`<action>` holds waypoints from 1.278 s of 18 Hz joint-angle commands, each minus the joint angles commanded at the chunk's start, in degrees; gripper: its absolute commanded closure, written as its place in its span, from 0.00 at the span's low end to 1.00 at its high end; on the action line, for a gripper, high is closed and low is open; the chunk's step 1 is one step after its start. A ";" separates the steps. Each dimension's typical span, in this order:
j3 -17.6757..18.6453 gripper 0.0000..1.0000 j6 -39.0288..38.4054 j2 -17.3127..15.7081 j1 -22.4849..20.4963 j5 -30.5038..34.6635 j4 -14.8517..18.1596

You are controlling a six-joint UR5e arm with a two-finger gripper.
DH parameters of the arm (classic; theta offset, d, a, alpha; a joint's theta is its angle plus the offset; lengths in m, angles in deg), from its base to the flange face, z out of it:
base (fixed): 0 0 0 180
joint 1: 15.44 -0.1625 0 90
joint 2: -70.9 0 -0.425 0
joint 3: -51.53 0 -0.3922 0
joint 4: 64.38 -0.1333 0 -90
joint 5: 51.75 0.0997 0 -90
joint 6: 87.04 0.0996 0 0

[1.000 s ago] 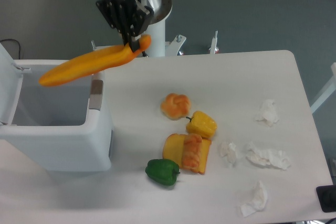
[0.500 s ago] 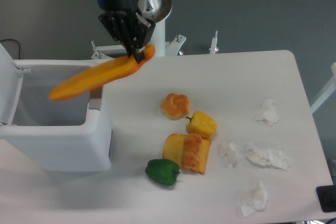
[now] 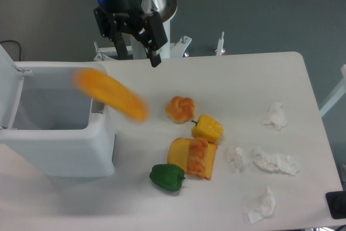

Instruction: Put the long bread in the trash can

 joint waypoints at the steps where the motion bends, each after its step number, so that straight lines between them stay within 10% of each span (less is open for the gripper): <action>1: 0.26 0.00 -0.44 0.52 -0.09 0.00 0.00; 11: 12.55 0.00 0.08 8.17 -7.46 4.65 -0.52; 23: 12.74 0.00 12.83 23.01 -18.01 4.83 -3.41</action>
